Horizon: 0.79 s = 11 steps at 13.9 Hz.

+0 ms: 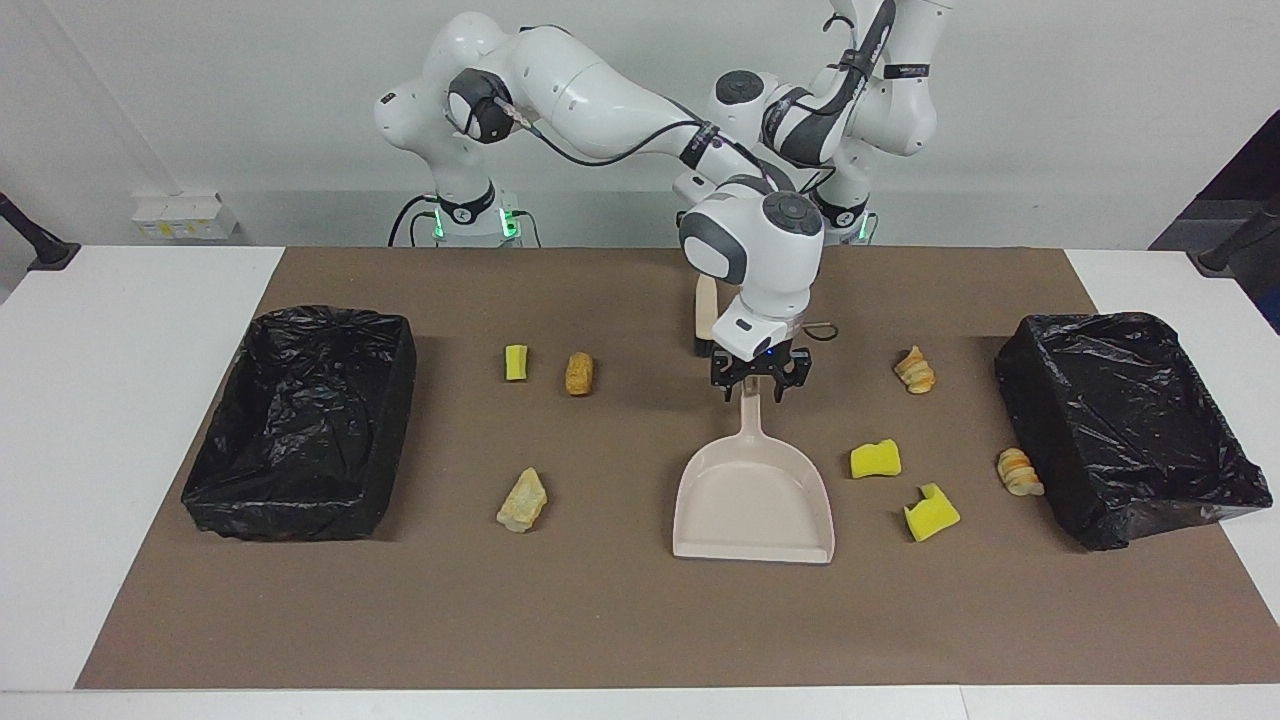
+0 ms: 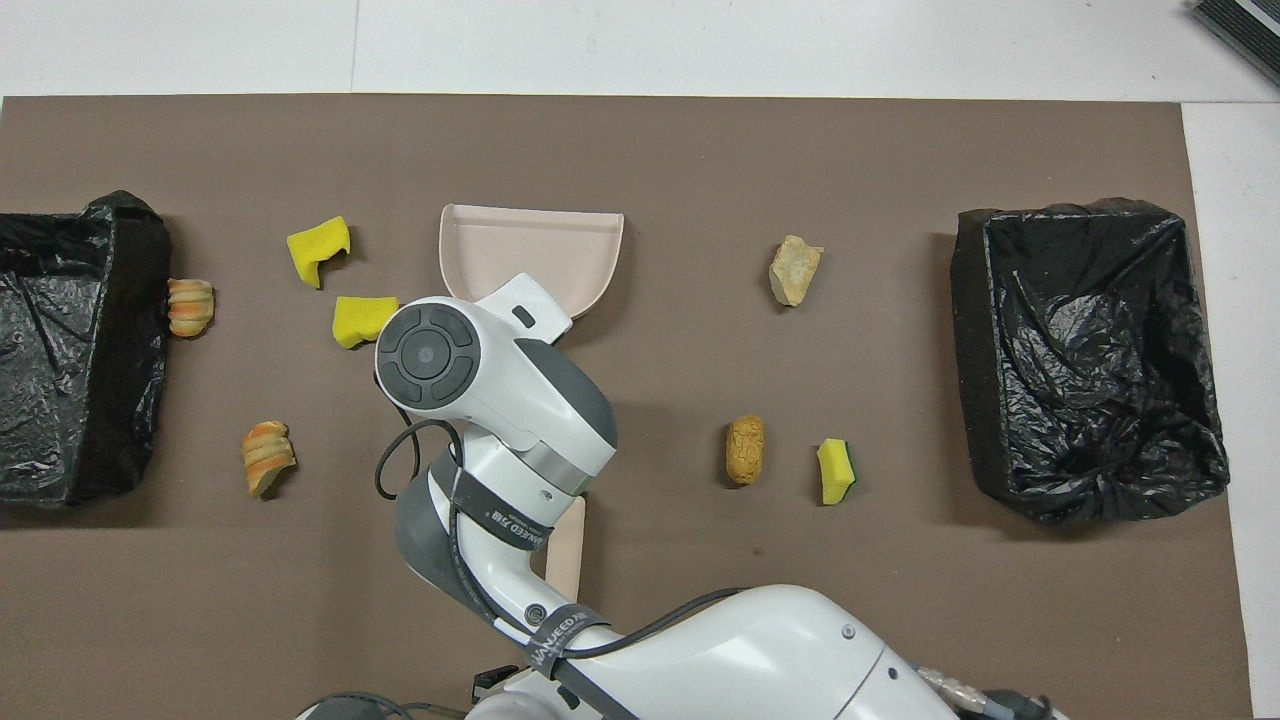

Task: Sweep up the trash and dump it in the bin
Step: 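Lift the dustpan with the right gripper while the left gripper grasps the brush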

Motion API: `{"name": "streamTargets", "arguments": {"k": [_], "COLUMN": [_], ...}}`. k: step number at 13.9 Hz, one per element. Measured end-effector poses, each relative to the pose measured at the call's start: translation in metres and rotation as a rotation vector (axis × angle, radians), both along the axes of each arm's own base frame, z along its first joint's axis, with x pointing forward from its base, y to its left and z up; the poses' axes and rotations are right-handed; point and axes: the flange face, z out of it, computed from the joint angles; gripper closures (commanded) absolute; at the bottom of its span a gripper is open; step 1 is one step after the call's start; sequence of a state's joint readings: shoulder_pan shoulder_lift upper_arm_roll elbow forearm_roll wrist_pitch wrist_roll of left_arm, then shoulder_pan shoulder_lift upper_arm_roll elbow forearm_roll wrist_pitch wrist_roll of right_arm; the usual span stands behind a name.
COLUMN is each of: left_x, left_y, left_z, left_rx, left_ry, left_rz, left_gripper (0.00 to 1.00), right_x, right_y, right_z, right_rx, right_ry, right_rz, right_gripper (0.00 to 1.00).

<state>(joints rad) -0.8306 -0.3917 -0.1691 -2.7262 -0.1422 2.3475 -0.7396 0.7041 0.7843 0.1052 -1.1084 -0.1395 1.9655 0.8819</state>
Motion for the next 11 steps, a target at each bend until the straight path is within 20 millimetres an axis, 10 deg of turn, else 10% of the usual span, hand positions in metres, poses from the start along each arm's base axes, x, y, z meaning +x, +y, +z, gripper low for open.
{"name": "streamTargets", "arguments": {"k": [7,11], "left_x": [0.002,0.004], "left_y": [0.007,0.006], "left_z": [0.003,0.007], "left_rx": [0.021,0.025], "left_ry": [0.018,0.021], "left_rz": [0.014,0.016], "left_gripper": [1.00,1.00], "right_x": [-0.001,0.011], "right_y": [-0.001,-0.012], "right_z": [-0.007,0.005], "right_rx": [0.002,0.015], "right_ry": [0.012,-0.010], "right_rz": [-0.016,-0.037], "right_gripper": [0.97,1.00]}}
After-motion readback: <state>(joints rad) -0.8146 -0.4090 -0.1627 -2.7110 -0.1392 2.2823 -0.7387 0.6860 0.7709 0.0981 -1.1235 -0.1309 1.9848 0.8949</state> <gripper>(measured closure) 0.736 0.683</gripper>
